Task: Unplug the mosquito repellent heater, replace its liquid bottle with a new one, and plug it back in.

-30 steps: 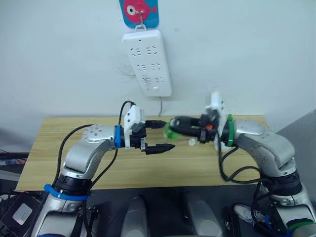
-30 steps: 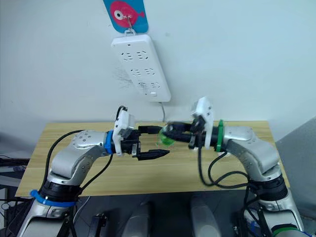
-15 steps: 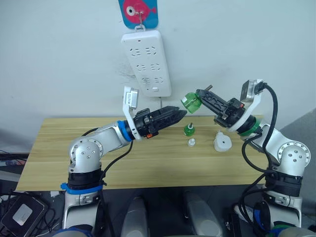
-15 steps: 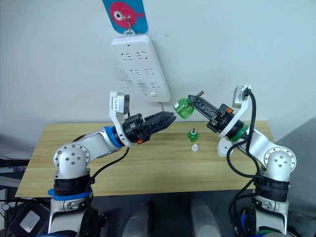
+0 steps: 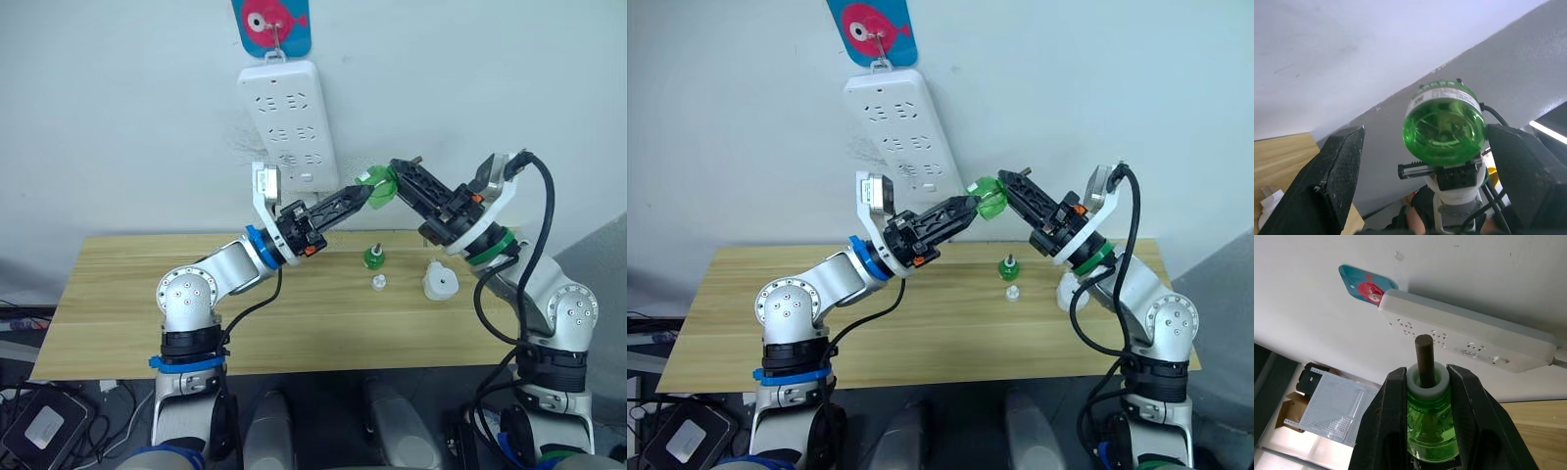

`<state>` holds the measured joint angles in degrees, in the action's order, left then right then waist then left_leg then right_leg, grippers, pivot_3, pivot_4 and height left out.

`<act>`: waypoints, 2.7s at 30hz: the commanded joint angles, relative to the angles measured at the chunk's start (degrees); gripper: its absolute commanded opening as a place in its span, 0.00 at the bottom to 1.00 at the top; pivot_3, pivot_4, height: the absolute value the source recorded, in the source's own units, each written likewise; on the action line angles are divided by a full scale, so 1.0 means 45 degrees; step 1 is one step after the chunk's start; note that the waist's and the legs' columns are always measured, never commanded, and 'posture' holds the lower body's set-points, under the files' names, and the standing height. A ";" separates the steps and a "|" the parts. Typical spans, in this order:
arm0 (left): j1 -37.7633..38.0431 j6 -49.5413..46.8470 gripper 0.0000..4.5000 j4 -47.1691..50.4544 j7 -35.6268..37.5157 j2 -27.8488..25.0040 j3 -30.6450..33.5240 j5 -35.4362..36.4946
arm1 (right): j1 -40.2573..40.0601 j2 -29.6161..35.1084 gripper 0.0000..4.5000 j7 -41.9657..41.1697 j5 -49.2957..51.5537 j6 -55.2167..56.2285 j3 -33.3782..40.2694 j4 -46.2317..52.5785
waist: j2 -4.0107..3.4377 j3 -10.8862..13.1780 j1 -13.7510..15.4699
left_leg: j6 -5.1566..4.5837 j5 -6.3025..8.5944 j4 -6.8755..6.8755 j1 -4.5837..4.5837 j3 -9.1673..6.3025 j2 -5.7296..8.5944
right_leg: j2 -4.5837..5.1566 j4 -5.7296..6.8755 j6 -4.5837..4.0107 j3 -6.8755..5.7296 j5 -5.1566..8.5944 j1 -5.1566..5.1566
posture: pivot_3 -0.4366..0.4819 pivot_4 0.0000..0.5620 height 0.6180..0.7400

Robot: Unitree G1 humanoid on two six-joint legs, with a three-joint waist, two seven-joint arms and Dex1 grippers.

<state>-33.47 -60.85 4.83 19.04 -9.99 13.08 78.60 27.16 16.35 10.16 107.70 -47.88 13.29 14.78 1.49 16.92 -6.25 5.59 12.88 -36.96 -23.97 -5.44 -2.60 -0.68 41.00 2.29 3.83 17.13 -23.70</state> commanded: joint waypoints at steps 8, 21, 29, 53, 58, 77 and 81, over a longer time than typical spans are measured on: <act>-0.0058 -0.0130 0.94 -0.0075 0.0661 0.0143 -0.0118 0.1048 | -0.0246 0.0463 0.18 -0.0231 0.0591 0.0583 -0.0463 0.0900 | -0.0002 -0.0004 -0.0001 | 0.0000 0.0000 0.0001 0.0001 0.0001 0.0000 | -0.0001 0.0000 0.0001 0.0003 0.0000 0.0000 | 0.30 0.38 1.00; -0.0446 0.0230 0.94 0.0455 -0.0900 0.0920 -0.0646 0.1883 | -0.0306 0.0776 0.18 -0.0363 0.0816 0.0754 -0.0764 0.0950 | 0.0000 -0.0007 -0.0001 | -0.0001 0.0001 0.0001 0.0001 0.0006 0.0000 | -0.0003 -0.0003 0.0001 0.0013 0.0000 0.0000 | 0.30 0.38 1.00; -0.0432 0.0555 0.94 0.0569 -0.1668 0.0960 -0.0603 0.2586 | -0.0332 0.0743 0.18 -0.0433 0.0758 0.0867 -0.0799 0.0900 | 0.0000 -0.0007 0.0001 | -0.0001 0.0001 0.0001 0.0001 0.0008 0.0000 | -0.0003 -0.0004 0.0002 0.0016 0.0001 0.0000 | 0.30 0.38 1.00; 0.0215 0.0889 0.51 0.0425 -0.2296 0.0589 -0.0941 0.3894 | -0.0296 0.0753 0.18 -0.0320 0.1028 0.1211 -0.1059 0.1058 | 0.0000 -0.0007 0.0007 | -0.0001 0.0001 0.0001 0.0001 0.0011 0.0001 | -0.0004 -0.0007 0.0002 0.0021 0.0001 0.0000 | 0.30 0.39 1.00; 0.0285 0.0982 0.51 0.0443 -0.2160 0.0646 -0.0961 0.3801 | -0.0463 0.0762 0.18 -0.0317 0.1116 0.1144 -0.1251 0.1283 | 0.0000 -0.0007 0.0007 | -0.0001 0.0001 0.0002 0.0001 0.0011 0.0001 | -0.0004 -0.0008 0.0002 0.0022 0.0001 0.0000 | 0.30 0.39 1.00; 0.2235 0.0558 0.51 0.1589 0.0559 -0.3321 -0.0969 0.0831 | -0.2710 0.7348 1.00 -0.1713 -0.8131 0.0280 -0.1827 0.1658 | -0.0005 -0.0004 0.0009 | -0.0003 0.0002 0.0022 0.0016 0.0047 0.0003 | -0.0015 -0.0025 0.0010 0.0058 0.0006 -0.0014 | 0.27 0.44 1.00; 0.3188 0.1206 0.51 0.2357 0.2881 -0.4971 -0.1915 -0.1818 | -0.2369 0.8000 1.00 -0.0814 -1.1390 -0.0278 -0.3048 0.1731 | -0.0006 -0.0005 -0.0073 | -0.0002 0.0002 0.0026 0.0019 0.0063 -0.0018 | -0.0036 -0.0024 0.0062 0.0076 0.0037 -0.0031 | 0.28 0.45 1.00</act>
<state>-19.95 -57.05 12.23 27.36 -31.14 5.74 74.13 15.13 51.94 5.66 59.96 -47.71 -0.14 21.01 1.47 16.89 -6.58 5.58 12.89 -36.83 -23.89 -5.13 -2.67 -0.83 40.90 2.57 4.20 17.29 -23.84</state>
